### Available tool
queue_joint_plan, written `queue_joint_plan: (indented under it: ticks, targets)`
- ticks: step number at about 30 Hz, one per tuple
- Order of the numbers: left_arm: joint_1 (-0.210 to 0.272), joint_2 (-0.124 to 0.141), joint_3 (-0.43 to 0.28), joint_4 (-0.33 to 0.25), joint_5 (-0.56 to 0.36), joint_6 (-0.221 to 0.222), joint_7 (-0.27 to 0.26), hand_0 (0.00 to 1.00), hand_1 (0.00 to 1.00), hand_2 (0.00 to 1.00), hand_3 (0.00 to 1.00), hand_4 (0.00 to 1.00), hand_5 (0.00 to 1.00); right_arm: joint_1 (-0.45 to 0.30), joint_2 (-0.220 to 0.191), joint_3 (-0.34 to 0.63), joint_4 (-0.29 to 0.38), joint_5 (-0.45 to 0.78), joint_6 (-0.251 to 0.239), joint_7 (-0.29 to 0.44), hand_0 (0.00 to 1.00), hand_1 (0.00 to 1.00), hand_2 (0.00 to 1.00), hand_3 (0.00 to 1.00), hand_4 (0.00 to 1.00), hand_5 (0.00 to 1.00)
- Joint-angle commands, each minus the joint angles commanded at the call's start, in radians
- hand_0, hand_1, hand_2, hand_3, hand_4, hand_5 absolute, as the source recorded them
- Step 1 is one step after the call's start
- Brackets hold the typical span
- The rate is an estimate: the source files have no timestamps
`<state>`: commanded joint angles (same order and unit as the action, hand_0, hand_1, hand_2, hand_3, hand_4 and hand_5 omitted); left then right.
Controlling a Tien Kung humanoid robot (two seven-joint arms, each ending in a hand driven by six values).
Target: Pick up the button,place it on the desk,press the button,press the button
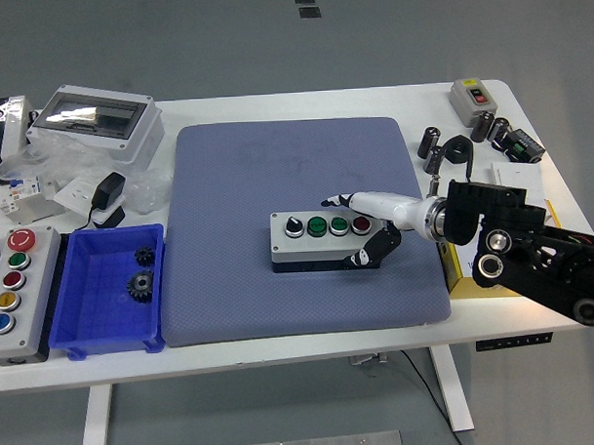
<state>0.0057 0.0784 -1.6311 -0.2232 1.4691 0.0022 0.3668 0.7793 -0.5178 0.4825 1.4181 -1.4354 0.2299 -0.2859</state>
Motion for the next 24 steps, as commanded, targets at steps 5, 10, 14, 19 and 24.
queue_joint_plan:
  ticks: [5,10,14,19,24]
  targets:
    - [0.003,0.0,0.001,-0.003,-0.003,0.004,0.009,0.673,0.632,0.577,0.601,0.65,0.281,0.028,-0.066,0.045,0.07,0.059,0.036,-0.03,0.998,0.998,0.998,0.998,0.788,0.046]
    - [0.006,0.005,0.003,-0.008,-0.008,0.012,0.025,0.673,0.631,0.576,0.6,0.648,0.264,0.115,-0.159,0.052,0.137,0.155,0.157,-0.153,0.998,0.998,0.998,0.998,0.781,0.039]
    - [0.006,0.012,0.002,-0.01,-0.009,0.014,0.033,0.673,0.632,0.575,0.599,0.645,0.244,0.201,-0.208,-0.01,0.169,0.274,0.277,-0.242,0.998,0.998,0.998,0.998,0.778,0.029]
    - [0.007,0.018,0.003,-0.013,-0.012,0.015,0.038,0.673,0.632,0.574,0.597,0.648,0.239,0.296,-0.232,-0.05,0.184,0.397,0.389,-0.286,0.989,0.998,0.998,0.998,0.676,0.171]
    - [0.007,0.02,0.005,-0.013,-0.014,0.014,0.042,0.673,0.632,0.574,0.598,0.648,0.238,0.321,-0.223,-0.047,0.174,0.451,0.415,-0.29,0.211,0.43,0.615,0.998,0.403,0.286]
